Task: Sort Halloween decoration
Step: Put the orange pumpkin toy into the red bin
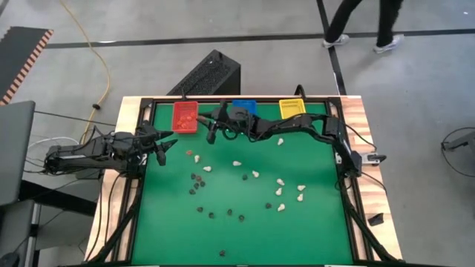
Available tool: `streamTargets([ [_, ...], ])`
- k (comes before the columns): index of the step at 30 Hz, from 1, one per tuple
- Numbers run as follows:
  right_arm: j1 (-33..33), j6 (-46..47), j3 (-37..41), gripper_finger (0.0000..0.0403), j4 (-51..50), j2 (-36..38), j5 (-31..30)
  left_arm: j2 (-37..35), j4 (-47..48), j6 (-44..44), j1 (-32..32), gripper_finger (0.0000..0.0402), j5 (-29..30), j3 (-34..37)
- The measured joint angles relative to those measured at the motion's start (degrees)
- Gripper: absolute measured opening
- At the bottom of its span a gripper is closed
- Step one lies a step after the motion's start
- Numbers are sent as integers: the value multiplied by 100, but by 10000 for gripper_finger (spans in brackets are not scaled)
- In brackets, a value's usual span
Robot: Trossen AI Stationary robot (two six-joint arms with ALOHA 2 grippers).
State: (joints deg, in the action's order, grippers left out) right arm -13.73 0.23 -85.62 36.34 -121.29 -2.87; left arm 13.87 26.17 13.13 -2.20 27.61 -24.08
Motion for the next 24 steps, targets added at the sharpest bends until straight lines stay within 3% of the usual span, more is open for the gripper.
streamTargets([
  [3,-13,109,-233,123,231,-275,-171,0,-10,-1,0,169,3,0],
  [14,-160,434,-2172,123,-621,-1734,-201,0,-15,-31,1,169,-4,0],
  [24,-234,774,-4323,124,-2034,-3052,-159,0,-13,-31,1,169,3,0],
])
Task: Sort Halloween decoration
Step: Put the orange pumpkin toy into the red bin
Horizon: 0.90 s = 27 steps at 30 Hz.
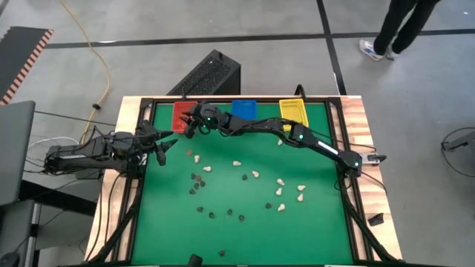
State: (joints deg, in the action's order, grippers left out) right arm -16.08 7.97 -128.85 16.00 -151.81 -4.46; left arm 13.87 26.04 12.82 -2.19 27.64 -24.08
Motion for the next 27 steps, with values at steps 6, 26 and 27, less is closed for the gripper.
streamTargets([
  [6,-26,-26,-300,124,-579,-214,-40,0,-1,2,-1,169,-3,0],
  [26,-39,-441,-306,259,-1602,153,30,0,0,31,-1,169,-7,0],
  [27,-39,-529,-304,259,-1827,299,30,0,2,31,2,169,-7,0],
])
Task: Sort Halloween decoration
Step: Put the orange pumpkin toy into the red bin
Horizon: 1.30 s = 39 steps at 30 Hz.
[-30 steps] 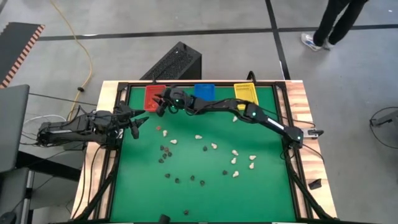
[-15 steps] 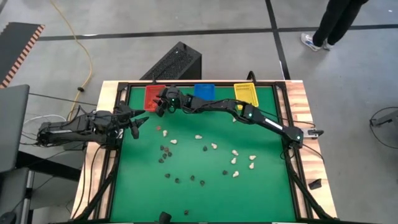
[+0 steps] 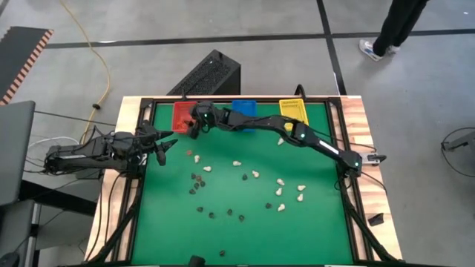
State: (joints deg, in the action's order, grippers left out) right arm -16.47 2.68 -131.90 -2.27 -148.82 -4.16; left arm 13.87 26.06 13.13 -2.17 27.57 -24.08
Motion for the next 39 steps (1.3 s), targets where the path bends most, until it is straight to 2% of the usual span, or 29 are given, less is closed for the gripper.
streamTargets([
  [4,49,-614,-11,259,-1077,636,-2,0,1,0,-2,169,2,0],
  [11,210,-1889,-5,260,-4191,2030,-2,0,7,0,-2,169,2,0],
  [18,130,-1589,6,260,-7666,3169,-23,0,9,0,0,169,0,0],
  [22,174,-937,542,260,-8573,4242,-148,2,14,0,-1,169,-12,0],
  [26,354,-170,1687,260,-8620,5914,-753,2,14,0,-1,169,-33,0],
  [32,1178,1332,3920,260,-7155,8566,-1634,2,14,0,0,169,-35,0],
  [36,1869,2124,5711,260,-5922,9843,-1814,2,14,0,-2,169,-35,0],
  [39,2316,2301,7046,260,-4828,10281,-1851,2,11,0,-1,169,-36,0],
])
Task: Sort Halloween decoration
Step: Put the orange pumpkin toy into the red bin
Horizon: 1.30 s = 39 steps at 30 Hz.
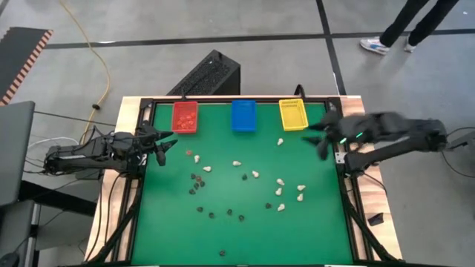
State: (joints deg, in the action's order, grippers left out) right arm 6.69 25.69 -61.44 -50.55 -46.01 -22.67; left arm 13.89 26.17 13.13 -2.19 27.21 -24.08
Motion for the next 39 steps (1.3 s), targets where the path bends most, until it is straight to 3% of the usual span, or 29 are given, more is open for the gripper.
streamTargets([
  [5,562,-545,1601,260,2650,-210,36,0,0,9,0,169,0,0],
  [9,791,-1171,2219,260,4600,-937,19,0,-4,17,1,169,-13,0],
  [14,735,-1333,2416,260,6093,-2435,17,0,1,63,-1,169,-13,0],
  [21,544,-2038,2027,260,9262,-4843,196,0,2,21,-1,169,-1,0],
  [24,465,-2173,1449,260,9712,-5699,201,0,2,22,-1,169,8,0],
  [30,357,-2479,-75,260,9596,-7079,617,0,2,20,-1,169,14,0],
  [39,283,-2768,-1863,260,8641,-8250,877,0,4,20,-1,169,19,0],
])
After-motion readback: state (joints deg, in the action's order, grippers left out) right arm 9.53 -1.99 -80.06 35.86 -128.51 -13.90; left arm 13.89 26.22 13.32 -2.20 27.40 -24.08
